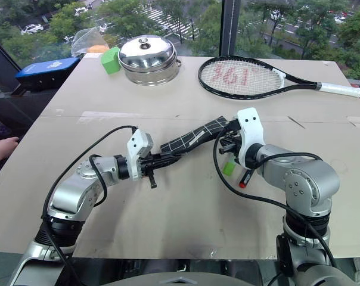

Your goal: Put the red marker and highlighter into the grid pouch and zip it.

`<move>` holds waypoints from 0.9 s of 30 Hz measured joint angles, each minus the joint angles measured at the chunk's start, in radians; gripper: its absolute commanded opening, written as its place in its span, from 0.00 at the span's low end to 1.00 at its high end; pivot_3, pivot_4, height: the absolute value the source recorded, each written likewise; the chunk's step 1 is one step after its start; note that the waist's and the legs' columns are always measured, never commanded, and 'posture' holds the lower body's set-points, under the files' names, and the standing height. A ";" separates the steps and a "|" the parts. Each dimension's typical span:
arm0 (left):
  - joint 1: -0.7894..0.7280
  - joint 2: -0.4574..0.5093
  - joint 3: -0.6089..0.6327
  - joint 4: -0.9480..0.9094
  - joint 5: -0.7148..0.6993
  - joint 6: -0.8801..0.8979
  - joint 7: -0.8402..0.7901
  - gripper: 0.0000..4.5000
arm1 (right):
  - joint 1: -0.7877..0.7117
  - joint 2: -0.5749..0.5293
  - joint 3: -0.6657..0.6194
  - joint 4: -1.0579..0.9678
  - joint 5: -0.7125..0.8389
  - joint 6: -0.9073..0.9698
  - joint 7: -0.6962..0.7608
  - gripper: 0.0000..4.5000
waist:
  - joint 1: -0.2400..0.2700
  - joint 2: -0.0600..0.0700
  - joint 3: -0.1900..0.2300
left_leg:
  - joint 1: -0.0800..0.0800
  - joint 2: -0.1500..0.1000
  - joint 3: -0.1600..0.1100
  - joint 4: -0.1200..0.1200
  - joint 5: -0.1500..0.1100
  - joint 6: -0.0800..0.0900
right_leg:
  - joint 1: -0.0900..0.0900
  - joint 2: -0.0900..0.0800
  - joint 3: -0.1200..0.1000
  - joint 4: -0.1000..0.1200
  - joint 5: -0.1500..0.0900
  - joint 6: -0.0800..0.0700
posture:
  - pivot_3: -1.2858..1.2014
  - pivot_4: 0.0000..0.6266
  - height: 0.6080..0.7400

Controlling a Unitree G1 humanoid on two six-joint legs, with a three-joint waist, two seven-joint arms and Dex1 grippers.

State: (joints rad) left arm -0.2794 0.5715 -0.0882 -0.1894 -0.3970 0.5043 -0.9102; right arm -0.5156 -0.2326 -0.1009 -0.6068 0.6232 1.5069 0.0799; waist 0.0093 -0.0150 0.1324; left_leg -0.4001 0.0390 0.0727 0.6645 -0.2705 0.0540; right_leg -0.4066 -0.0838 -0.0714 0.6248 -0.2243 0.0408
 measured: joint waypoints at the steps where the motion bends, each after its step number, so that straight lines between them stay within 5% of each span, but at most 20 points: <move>1: 0.000 -0.001 0.000 -0.002 -0.001 0.008 0.000 0.00 | -0.003 0.000 0.009 0.000 -0.001 0.000 0.003 0.02 | 0.000 0.000 0.000 | 0.000 0.000 0.000 0.000 0.000 0.000 | 0.000 0.000 0.000 0.000 0.000 0.000 | 0.52 0.24 1.00; 27: -0.033 -0.060 0.007 -0.018 -0.040 0.110 0.038 0.00 | -0.017 -0.037 0.105 0.004 -0.045 -0.004 0.095 0.02 | 0.000 0.000 0.000 | 0.000 0.000 0.000 0.000 0.000 0.000 | 0.000 0.000 0.000 0.000 0.000 0.000 | 0.52 0.24 1.00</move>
State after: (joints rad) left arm -0.3127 0.5119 -0.0810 -0.2073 -0.4368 0.6138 -0.8719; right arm -0.5323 -0.2694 0.0045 -0.6033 0.5781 1.5026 0.1749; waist 0.0098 -0.0151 0.1325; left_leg -0.4003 0.0390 0.0727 0.6641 -0.2705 0.0540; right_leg -0.4068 -0.0838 -0.0714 0.6244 -0.2244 0.0406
